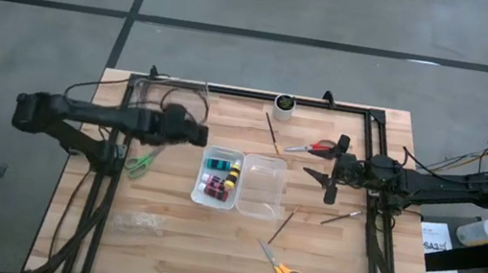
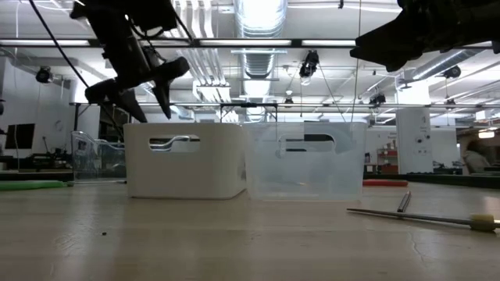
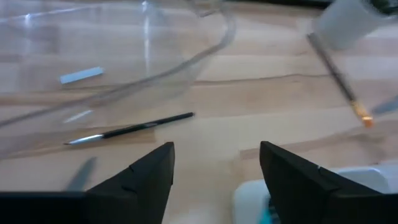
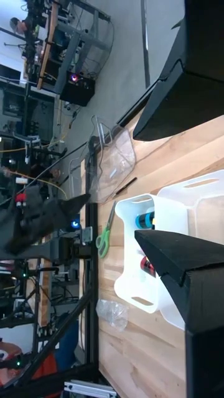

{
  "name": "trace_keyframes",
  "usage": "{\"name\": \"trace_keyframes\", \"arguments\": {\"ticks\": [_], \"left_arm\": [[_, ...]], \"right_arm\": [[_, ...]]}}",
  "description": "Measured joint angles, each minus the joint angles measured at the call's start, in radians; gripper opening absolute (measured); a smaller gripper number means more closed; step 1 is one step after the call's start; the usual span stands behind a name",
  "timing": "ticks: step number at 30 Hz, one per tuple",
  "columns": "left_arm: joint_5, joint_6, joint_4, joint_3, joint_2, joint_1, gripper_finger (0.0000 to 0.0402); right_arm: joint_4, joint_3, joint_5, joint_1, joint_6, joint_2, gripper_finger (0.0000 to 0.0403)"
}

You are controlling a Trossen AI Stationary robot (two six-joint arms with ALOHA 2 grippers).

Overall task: Pick & Place Paint Supplies
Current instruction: Put the silver paint brush into the bottom transparent bin

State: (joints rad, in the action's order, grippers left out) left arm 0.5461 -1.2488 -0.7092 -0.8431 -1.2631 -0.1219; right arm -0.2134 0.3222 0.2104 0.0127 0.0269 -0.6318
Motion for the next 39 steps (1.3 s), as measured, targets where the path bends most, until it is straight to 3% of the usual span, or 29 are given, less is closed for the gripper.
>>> {"name": "trace_keyframes", "arguments": {"ticks": [4, 8, 17, 21, 30, 39], "left_arm": [[0.131, -0.076, 0.029, 0.023, -0.022, 0.125, 0.0215], [0.19, -0.135, 0.073, 0.066, -0.065, 0.178, 0.0199], [0.199, -0.333, 0.207, 0.205, -0.123, 0.156, 0.0195], [0.254, -0.38, 0.231, 0.254, -0.123, 0.13, 0.0195], [0.246, -0.261, 0.36, 0.293, -0.147, 0.035, 0.0195], [0.209, -0.161, 0.526, 0.289, -0.279, -0.039, 0.0195]], "right_arm": [[0.0, 0.0, 0.0, 0.0, 0.0, 0.0, 0.0244], [0.0, 0.0, 0.0, 0.0, 0.0, 0.001, 0.0244], [0.0, 0.0, 0.0, 0.001, 0.0, -0.008, 0.0244], [-0.001, 0.0, 0.0, 0.001, 0.0, -0.018, 0.0244], [0.0, 0.0, 0.0, 0.001, 0.0, -0.025, 0.0244], [0.0, 0.0, 0.0, 0.001, 0.0, -0.026, 0.0244]]}}
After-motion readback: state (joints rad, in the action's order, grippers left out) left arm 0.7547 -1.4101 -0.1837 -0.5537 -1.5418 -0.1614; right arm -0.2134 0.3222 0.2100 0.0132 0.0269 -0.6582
